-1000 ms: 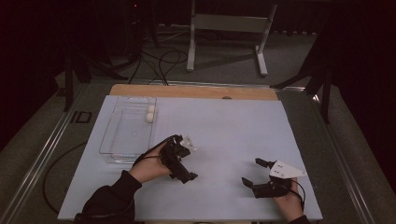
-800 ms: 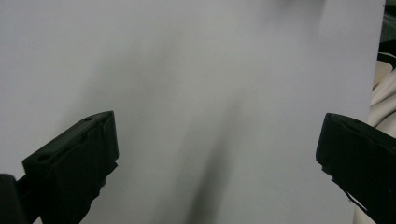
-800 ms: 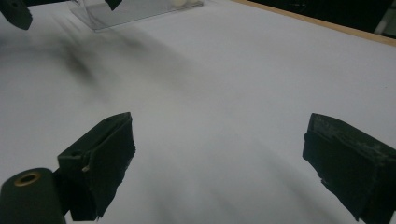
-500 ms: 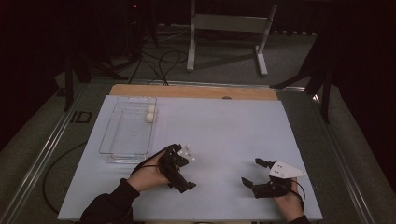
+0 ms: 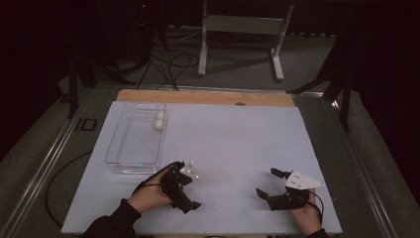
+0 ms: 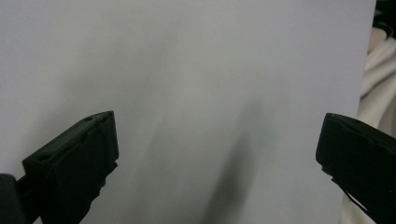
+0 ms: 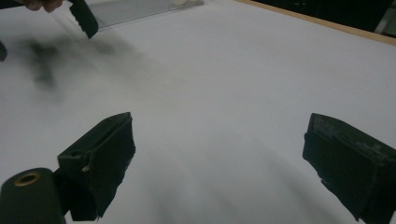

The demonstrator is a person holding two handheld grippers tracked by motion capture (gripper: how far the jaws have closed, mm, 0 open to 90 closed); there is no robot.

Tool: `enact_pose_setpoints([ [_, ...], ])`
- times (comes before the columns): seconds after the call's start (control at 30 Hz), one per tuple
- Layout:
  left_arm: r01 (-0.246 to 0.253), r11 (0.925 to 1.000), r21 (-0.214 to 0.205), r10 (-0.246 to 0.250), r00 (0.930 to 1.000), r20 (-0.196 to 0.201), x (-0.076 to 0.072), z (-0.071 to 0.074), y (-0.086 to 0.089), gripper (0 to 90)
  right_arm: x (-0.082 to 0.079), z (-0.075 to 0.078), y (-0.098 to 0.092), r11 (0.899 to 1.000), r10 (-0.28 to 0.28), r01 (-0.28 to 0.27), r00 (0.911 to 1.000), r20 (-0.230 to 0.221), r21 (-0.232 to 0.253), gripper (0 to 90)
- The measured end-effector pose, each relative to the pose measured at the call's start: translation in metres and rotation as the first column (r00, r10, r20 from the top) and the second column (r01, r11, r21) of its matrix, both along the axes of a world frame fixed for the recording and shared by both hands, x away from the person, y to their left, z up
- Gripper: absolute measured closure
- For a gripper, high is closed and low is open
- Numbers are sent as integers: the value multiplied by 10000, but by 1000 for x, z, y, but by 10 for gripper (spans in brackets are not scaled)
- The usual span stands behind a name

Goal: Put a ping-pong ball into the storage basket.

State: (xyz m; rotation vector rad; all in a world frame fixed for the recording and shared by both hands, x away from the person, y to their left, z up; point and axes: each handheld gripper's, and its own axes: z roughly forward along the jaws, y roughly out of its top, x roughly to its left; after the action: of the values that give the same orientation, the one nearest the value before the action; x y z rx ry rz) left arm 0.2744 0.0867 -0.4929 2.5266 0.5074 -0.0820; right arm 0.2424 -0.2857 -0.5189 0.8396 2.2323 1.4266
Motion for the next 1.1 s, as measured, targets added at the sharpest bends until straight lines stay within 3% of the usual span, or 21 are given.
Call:
enact_pose_setpoints([
  [0.2,89,9999,-70,-89,10000,-34,-7,-2,6,3,0,0,0,10000,-4,4,10000,-33,-6,90],
  [0.63,-508,9973,-539,494,9984,-268,-17,-10,33,3,0,0,0,10000,6,-6,10000,-27,-16,91],
  [0.9,-591,9970,-500,584,9982,-149,-24,-11,45,3,0,-1,0,10000,7,-7,10000,-35,-43,91],
  [1.1,-792,9938,-781,783,9968,-148,-30,-13,61,3,0,-1,0,10000,5,-5,10000,-68,-19,90],
])
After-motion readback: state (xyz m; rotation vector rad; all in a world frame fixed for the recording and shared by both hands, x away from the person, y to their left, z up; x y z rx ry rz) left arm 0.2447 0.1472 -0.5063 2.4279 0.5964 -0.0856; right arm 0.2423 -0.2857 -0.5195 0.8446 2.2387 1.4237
